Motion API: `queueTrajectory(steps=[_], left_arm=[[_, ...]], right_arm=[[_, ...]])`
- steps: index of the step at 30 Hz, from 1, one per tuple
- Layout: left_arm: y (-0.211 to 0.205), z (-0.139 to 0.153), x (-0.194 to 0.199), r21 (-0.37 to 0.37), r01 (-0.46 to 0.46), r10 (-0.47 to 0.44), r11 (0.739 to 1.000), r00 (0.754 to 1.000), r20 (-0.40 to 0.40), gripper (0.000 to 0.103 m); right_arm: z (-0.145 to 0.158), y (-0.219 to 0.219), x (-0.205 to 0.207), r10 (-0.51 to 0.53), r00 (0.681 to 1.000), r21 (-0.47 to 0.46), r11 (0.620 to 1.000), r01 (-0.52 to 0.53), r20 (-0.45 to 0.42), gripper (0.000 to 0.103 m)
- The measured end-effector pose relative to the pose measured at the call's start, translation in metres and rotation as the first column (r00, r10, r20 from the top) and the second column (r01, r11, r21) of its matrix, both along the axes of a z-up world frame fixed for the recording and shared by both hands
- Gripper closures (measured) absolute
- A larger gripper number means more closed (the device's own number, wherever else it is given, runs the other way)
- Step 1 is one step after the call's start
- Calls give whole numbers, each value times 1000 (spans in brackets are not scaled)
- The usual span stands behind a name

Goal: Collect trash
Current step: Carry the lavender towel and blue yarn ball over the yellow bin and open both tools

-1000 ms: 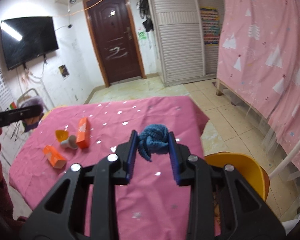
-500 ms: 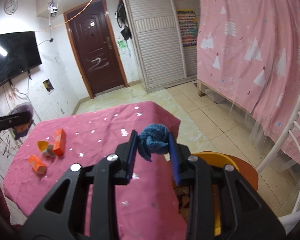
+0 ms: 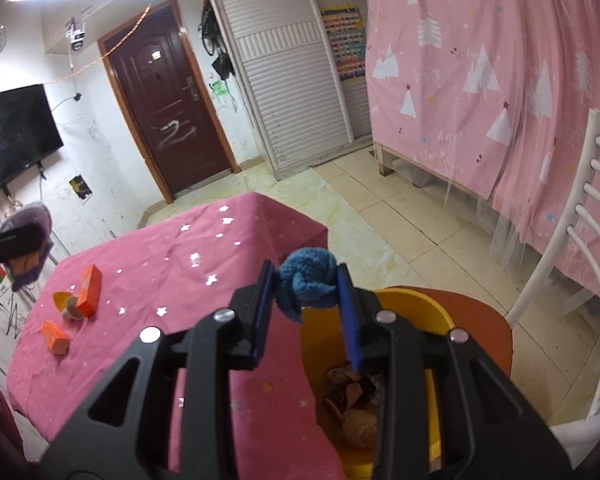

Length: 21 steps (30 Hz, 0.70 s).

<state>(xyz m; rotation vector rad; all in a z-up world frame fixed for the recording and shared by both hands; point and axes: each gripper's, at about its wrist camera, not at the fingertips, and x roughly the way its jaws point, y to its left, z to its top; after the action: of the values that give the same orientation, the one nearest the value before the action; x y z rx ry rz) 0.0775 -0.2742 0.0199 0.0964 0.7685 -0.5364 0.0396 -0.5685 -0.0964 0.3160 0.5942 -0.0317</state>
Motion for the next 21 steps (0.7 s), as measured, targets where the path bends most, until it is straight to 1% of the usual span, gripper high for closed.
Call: queueTrajectory(steps=[3,4,5,7,17,21], left_arm=[[-17,-5,2,6,22,-22,1000,1000,-14,84],[-23,-7,2,8,26,-26,1000,1000,-17,84],[-27,-8,2,10,32,-31,999,999,-21,84],[-35,-12,5,15,46,-45,999,998,-34,84],[-71,-28,4,44,104,-101,994,993,-66,84],[-87,-33,5,38,136,-133,990,988,-78,84]], right_arm=[[-5,-10,2,-23,1000,21,1000,23,-13,73],[-7,-13,2,-29,999,23,999,29,-15,71],[-7,-15,2,-34,999,24,999,35,-17,62],[-9,-20,1,-49,999,34,998,50,-16,49],[-9,-40,-5,-85,996,75,994,85,-1,48],[-7,-49,-11,-114,993,95,989,112,14,45]])
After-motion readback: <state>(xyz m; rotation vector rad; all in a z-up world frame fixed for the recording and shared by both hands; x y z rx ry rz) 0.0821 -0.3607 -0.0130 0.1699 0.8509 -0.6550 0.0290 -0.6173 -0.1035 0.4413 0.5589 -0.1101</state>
